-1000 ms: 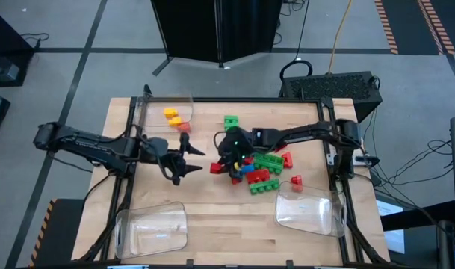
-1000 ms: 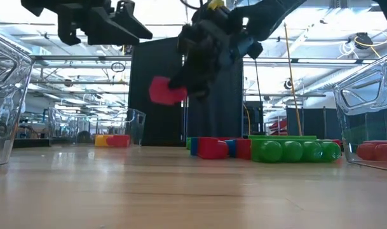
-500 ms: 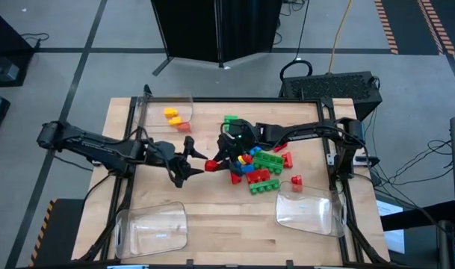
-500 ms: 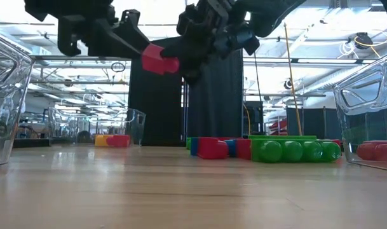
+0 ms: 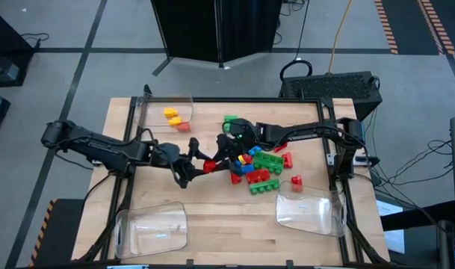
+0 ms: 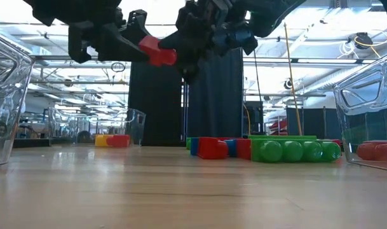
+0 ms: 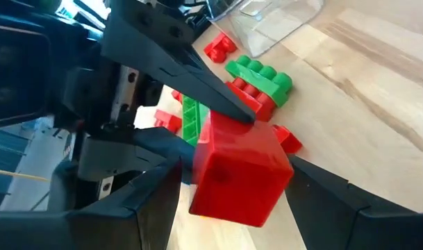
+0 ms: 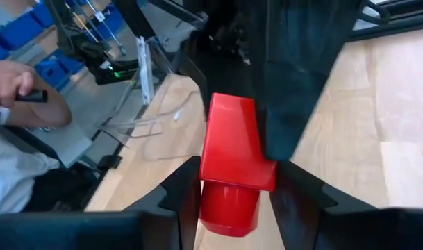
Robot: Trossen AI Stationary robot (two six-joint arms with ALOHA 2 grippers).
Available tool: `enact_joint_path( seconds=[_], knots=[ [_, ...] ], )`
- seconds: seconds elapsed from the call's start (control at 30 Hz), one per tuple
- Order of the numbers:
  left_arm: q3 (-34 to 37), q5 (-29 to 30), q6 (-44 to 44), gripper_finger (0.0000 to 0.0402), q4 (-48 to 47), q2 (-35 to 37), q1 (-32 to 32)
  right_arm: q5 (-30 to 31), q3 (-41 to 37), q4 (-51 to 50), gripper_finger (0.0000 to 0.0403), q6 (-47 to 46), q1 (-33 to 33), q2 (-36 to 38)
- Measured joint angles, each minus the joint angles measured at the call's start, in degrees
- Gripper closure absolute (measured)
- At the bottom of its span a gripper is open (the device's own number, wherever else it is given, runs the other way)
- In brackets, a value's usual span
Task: Sort blocks by size
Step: Put the one-stud red game piece into the top transparent bin
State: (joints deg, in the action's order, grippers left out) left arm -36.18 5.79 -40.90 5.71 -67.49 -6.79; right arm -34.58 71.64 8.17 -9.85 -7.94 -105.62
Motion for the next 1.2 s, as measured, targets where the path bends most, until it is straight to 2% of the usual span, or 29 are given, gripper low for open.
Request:
enact_joint_path(
  seconds=[0.3,0.6,0.77,0.9,1.1,1.2],
  knots=[
    [0.00,-0.01,-0.53,0.0161,0.85,-0.43,-0.11,-0.21,0.00,0.13,0.0268,-0.19,0.01,0.00],
    [0.04,-0.36,-1.03,0.0236,2.57,-0.45,-0.15,-0.41,0.00,0.24,0.0268,-0.56,0.00,0.00],
    [0.06,-0.05,-0.96,0.0258,2.44,-0.36,-0.15,0.90,0.00,-0.10,0.0265,-1.62,-0.26,0.00],
    [0.22,4.94,1.24,0.0261,1.55,-0.13,-0.11,6.89,0.00,-0.93,0.0243,-0.90,-0.35,0.09],
    [0.09,15.45,7.46,0.0263,0.41,1.47,0.07,9.57,0.02,-3.89,0.0194,-1.31,-1.56,0.29],
    [0.00,20.42,8.85,0.0263,0.27,2.56,0.07,15.91,-0.09,-8.90,0.0184,-2.13,-1.75,1.20]
  ],
)
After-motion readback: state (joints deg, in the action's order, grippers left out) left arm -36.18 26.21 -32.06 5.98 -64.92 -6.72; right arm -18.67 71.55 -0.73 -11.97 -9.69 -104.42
